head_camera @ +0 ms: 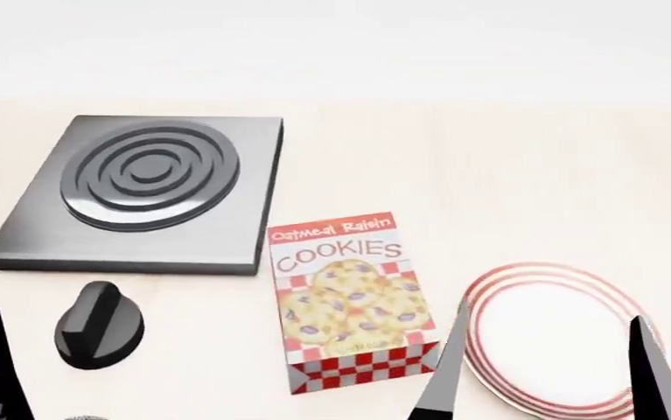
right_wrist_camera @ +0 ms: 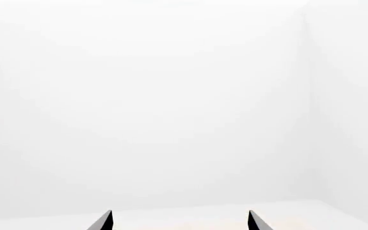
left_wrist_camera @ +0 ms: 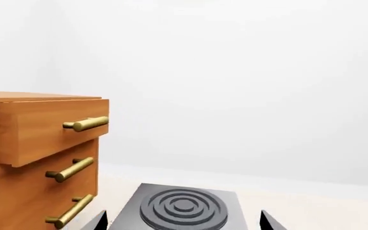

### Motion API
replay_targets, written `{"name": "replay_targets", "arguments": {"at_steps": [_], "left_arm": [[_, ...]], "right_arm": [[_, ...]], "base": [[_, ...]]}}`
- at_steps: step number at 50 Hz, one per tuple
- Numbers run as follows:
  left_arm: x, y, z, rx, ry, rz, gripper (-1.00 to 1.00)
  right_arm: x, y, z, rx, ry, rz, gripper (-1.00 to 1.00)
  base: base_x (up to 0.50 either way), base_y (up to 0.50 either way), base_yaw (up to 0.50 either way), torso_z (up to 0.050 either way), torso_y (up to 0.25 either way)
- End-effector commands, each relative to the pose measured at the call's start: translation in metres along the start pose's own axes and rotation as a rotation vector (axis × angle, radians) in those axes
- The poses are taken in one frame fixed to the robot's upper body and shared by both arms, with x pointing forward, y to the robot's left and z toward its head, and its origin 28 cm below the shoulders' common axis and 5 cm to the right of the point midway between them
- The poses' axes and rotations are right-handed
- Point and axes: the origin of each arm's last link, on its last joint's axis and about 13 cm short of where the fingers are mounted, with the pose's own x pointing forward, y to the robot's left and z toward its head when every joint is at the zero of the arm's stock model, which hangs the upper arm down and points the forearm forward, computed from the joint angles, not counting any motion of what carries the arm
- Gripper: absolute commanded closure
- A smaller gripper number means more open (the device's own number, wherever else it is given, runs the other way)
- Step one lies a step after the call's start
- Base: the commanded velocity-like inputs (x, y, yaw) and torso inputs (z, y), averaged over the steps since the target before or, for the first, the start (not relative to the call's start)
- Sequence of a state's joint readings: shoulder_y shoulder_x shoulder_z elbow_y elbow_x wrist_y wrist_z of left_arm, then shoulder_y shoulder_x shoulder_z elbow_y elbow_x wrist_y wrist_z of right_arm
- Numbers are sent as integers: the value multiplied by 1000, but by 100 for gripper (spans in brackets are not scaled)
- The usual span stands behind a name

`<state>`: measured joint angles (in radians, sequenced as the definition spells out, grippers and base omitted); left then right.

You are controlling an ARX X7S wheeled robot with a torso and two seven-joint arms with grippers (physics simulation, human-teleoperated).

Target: Pick the akita bowl from table center and place it on the plate.

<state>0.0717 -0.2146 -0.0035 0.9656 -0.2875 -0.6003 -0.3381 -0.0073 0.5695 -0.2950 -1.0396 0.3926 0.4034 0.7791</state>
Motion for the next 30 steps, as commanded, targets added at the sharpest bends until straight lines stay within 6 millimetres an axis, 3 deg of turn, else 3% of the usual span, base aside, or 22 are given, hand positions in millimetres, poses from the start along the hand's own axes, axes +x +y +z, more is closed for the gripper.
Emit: {"name": "replay_targets", "arguments": {"at_steps": [1, 21, 30], "left_arm": [[2, 4, 1, -21, -24, 29, -100], [2, 6, 3, -23, -25, 37, -100], [4, 9, 2, -27, -13, 55, -100]], "right_arm": [[3, -1, 2, 7, -34, -13, -100], [3, -2, 2, -10, -26, -21, -100], [3, -1, 1, -36, -21, -13, -100]], "base": [[0, -500, 0, 0, 0], [0, -499, 0, 0, 0], [46, -17, 0, 0, 0]]}}
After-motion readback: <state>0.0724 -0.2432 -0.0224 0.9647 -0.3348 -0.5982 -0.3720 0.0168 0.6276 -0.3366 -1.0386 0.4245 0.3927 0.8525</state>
